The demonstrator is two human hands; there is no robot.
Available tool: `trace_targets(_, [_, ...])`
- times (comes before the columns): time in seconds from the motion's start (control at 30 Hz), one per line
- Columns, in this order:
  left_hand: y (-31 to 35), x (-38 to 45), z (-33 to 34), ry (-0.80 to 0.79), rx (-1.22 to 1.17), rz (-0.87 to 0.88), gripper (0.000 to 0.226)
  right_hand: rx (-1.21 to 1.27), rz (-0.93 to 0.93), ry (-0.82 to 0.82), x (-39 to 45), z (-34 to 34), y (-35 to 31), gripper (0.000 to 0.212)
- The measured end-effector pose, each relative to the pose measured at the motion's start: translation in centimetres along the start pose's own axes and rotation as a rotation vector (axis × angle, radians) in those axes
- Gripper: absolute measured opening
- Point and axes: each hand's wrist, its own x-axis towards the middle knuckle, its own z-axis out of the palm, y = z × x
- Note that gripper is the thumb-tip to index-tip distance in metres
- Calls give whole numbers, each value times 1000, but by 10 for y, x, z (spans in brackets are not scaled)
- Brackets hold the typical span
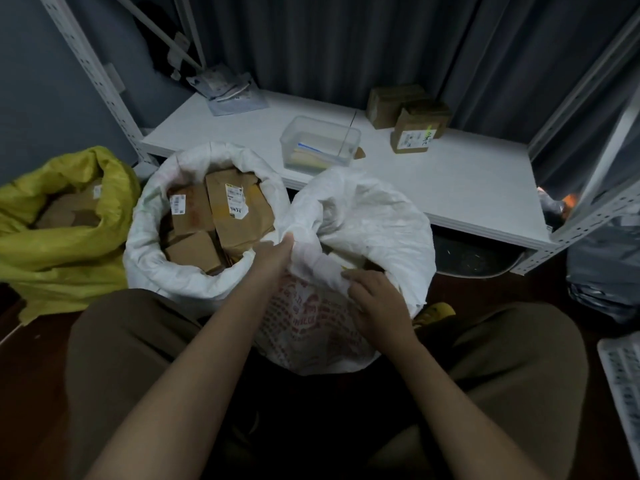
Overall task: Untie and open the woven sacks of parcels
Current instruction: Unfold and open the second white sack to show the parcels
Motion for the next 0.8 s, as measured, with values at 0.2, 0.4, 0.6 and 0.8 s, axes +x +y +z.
trace_targets(0.2, [-6,-3,25,57,244,241,109,-165,-153,-46,-13,15,-15,18])
trace_targets(0.4, [-19,-4,17,-55,90,242,72,51,-8,-672,-24,2,3,29])
trace_targets(0.6, [-27,-27,2,-183,217,449,79,-51,-46,-243,46,-26,15,40])
trace_targets(0.8, [-23,-51,-10,-209,475,516,84,-405,-388,-758,120,-9,13,34])
